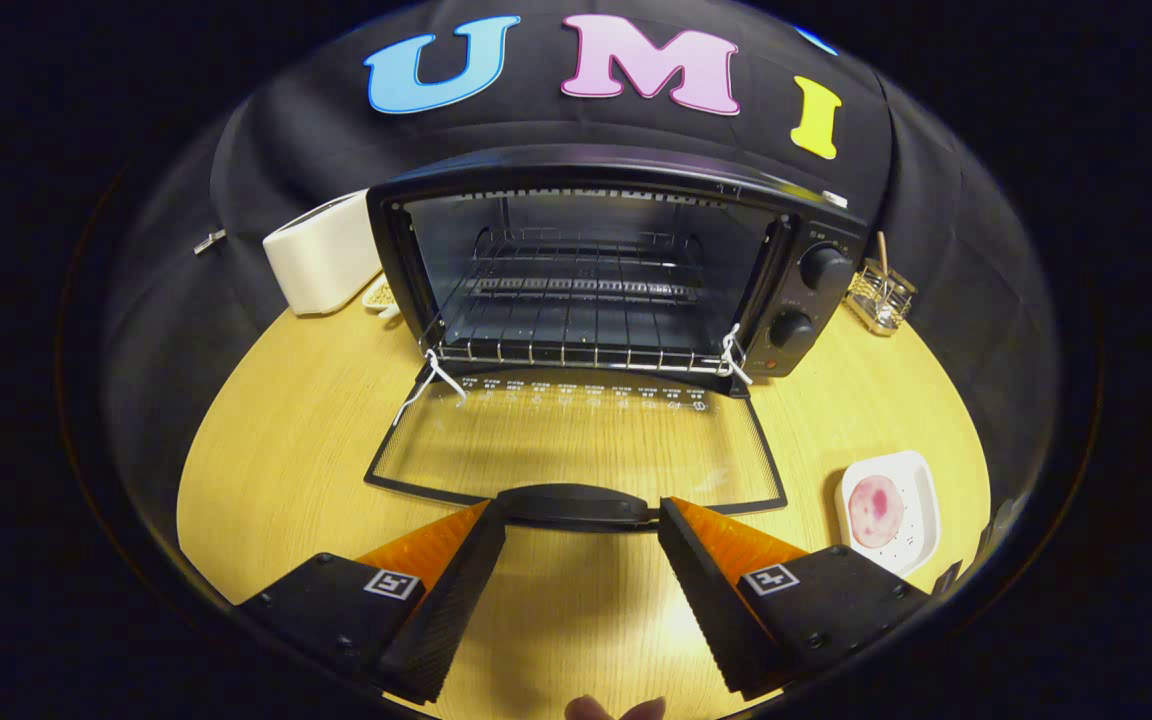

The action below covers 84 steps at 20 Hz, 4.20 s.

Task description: Open the toaster oven, put the food inside, and close the toaster oven door.

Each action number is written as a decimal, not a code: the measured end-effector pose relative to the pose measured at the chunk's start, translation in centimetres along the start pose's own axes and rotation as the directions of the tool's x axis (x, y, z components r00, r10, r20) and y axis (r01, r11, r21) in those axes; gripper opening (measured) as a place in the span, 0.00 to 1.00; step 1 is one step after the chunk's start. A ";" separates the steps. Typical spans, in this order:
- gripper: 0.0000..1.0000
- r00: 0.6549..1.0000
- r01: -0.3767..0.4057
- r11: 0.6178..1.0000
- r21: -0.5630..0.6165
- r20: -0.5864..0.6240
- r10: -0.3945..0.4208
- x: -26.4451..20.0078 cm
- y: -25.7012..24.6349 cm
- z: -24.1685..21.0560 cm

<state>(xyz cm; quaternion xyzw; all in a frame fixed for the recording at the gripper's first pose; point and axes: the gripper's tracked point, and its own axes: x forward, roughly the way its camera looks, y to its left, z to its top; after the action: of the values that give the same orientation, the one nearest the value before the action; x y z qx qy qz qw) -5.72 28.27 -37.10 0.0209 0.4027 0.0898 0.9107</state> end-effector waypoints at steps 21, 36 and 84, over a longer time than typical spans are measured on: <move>0.99 0.966 -0.120 0.991 0.056 -0.224 0.130 -8.4 -23.9 0.9; 0.87 0.866 -0.048 0.993 0.109 -0.492 0.096 -2.1 -36.8 -6.3; 0.05 0.892 -0.187 0.644 0.742 -0.146 0.427 -11.1 -9.8 -0.8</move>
<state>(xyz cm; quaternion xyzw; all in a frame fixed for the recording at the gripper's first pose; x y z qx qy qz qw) -12.15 16.59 -30.63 0.4250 0.5327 0.0848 0.7269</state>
